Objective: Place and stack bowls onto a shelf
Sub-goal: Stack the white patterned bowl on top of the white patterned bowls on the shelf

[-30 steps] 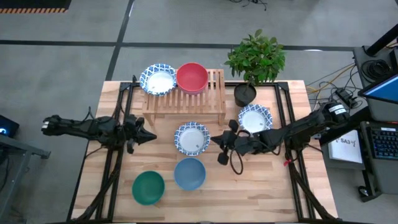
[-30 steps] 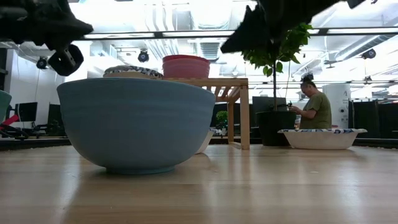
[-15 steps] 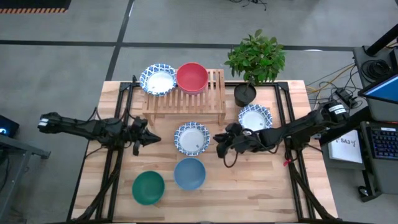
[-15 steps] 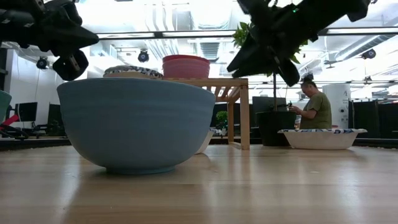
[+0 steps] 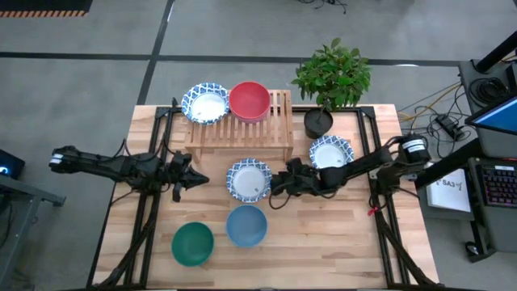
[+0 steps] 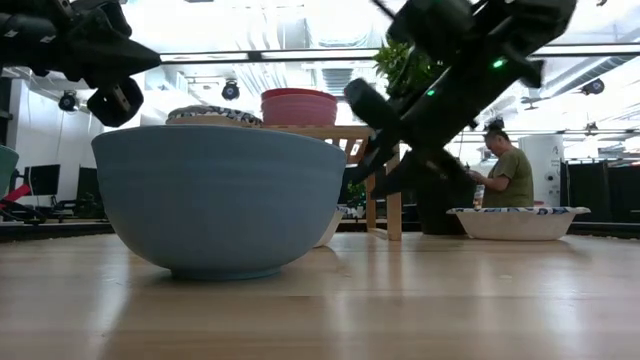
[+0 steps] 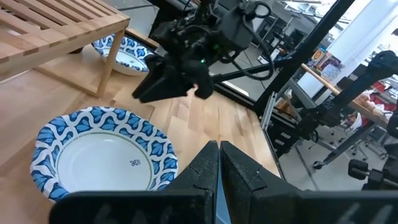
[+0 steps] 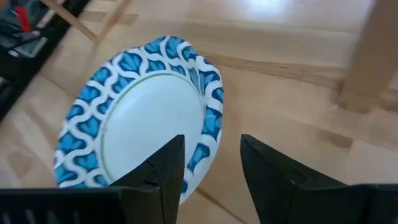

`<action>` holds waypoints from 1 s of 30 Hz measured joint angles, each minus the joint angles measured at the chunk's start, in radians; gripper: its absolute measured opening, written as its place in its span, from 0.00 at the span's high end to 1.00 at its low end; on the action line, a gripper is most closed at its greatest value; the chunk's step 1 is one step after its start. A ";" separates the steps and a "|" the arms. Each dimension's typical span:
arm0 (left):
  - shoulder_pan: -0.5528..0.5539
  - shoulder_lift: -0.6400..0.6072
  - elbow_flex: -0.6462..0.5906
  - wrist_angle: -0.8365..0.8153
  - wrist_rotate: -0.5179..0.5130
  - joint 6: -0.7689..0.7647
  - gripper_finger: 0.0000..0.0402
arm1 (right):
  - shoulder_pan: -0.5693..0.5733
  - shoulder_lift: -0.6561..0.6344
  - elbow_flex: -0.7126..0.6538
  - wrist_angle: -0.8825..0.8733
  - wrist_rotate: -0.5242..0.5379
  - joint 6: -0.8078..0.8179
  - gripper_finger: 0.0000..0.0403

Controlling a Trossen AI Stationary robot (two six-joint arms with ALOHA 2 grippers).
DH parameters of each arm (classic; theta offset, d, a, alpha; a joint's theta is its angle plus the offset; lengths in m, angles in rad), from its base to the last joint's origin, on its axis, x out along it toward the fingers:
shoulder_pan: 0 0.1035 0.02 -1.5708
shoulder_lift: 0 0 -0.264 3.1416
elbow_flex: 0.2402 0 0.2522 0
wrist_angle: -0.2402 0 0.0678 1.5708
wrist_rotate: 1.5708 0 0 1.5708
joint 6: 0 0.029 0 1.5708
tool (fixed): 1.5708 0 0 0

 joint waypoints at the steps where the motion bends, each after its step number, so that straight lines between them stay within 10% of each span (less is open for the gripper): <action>1: 0.000 0.000 0.000 0.000 0.000 0.002 1.00 | -0.008 0.017 0.015 0.001 -0.012 -0.006 0.64; 16: 0.000 0.000 0.000 0.000 0.000 0.009 1.00 | -0.065 0.249 0.220 -0.016 -0.045 -0.093 0.66; 30: -0.001 0.003 0.000 0.024 -0.019 0.043 1.00 | -0.053 0.266 0.312 -0.011 0.059 -0.321 0.97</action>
